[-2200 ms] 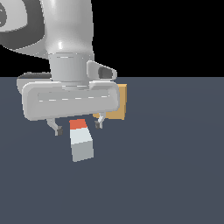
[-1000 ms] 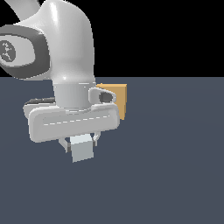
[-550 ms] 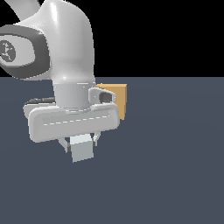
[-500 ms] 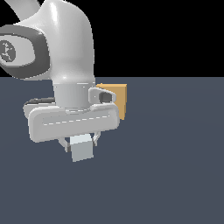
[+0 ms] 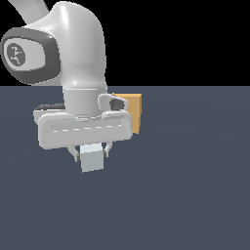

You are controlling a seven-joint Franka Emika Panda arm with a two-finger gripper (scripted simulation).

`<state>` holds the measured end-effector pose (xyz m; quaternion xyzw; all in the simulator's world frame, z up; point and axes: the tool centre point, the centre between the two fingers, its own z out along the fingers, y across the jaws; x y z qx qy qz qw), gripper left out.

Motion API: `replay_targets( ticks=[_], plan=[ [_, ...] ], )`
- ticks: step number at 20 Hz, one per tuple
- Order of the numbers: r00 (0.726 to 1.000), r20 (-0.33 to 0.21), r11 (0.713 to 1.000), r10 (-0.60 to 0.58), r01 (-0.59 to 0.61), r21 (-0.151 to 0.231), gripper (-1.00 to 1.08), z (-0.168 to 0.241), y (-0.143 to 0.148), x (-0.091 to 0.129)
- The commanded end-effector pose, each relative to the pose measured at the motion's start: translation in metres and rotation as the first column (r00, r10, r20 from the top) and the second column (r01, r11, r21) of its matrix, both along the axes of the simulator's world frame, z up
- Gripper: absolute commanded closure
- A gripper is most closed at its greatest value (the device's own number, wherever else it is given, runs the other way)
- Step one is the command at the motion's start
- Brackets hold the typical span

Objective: Insert the peg into the horizontal hole in a box.

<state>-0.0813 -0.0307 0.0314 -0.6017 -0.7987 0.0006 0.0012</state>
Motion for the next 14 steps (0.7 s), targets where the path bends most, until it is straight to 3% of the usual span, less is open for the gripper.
replay_targets(
  ticks=[1, 7, 14],
  plan=[
    [0.999, 0.003, 0.999, -0.035, 0.035, 0.000, 1.08, 0.005, 0.008, 0.001],
    [0.989, 0.003, 0.989, -0.146, 0.146, 0.000, 1.08, 0.015, 0.034, 0.004],
    [0.959, 0.003, 0.959, -0.282, 0.282, 0.000, 1.08, 0.027, 0.065, 0.012]
  ],
)
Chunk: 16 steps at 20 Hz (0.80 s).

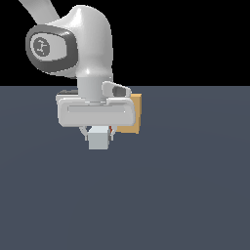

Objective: Insert the peg into the horizontal hole in a box.

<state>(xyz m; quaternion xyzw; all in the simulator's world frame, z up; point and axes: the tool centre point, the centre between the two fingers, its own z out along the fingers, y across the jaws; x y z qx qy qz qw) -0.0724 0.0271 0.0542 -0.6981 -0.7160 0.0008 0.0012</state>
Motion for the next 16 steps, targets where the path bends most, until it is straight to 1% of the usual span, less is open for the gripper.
replay_targets(
  ticks=[1, 9, 16],
  plan=[
    [0.999, 0.003, 0.999, -0.050, 0.050, 0.000, 1.08, 0.006, 0.011, 0.005],
    [0.987, 0.003, 0.987, -0.163, 0.163, 0.000, 1.08, 0.016, 0.034, 0.016],
    [0.978, 0.003, 0.978, -0.209, 0.209, -0.001, 1.08, 0.020, 0.043, 0.022]
  ],
)
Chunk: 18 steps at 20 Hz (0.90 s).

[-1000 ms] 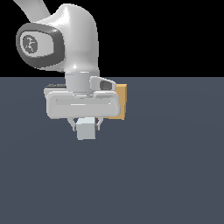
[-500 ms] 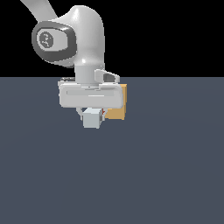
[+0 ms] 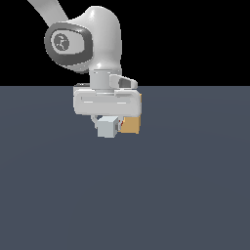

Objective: Insert the peg into the horizontal hole in a box.

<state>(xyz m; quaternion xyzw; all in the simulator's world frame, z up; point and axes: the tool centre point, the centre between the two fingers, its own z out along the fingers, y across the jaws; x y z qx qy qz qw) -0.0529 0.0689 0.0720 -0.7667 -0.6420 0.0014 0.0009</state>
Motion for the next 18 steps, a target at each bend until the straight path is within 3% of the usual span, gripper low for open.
replay_targets(
  ticks=[1, 18],
  plan=[
    [1.000, 0.003, 1.000, -0.011, 0.011, 0.000, 1.08, 0.0025, 0.0018, 0.0026],
    [1.000, 0.007, 1.000, 0.000, 0.000, 0.002, 1.08, 0.0038, 0.0004, 0.0035]
  ],
)
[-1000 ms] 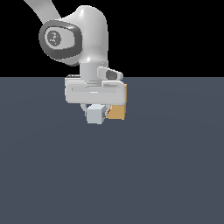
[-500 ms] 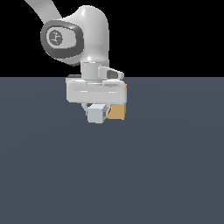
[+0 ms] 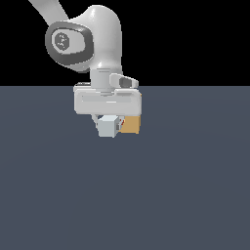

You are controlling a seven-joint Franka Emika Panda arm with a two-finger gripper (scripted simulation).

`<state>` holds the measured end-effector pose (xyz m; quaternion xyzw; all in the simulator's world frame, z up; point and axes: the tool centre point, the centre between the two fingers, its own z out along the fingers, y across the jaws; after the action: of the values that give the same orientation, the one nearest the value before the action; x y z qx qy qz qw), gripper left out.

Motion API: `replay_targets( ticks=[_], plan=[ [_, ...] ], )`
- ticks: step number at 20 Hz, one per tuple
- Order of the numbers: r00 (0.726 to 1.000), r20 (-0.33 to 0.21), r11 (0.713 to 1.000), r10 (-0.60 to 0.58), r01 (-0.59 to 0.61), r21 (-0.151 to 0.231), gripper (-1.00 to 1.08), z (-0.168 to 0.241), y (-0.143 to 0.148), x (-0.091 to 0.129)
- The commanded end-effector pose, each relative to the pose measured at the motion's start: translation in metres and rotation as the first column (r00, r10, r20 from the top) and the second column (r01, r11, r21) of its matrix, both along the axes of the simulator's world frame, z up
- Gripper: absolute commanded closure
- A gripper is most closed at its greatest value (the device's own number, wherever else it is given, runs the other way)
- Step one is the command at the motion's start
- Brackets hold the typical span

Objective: Insert the peg into the horizontal hole in a box.

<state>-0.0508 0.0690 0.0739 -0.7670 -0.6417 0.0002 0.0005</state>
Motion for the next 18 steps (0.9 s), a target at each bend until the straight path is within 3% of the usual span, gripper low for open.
replay_targets(
  ticks=[1, 7, 18],
  plan=[
    [1.000, 0.000, 1.000, 0.000, 0.000, 0.000, 1.08, 0.000, 0.000, 0.000],
    [1.000, 0.001, 1.000, 0.000, 0.000, 0.000, 1.08, 0.000, 0.014, 0.002],
    [1.000, 0.004, 1.000, 0.000, 0.000, 0.001, 1.08, 0.002, 0.080, 0.014]
  ],
)
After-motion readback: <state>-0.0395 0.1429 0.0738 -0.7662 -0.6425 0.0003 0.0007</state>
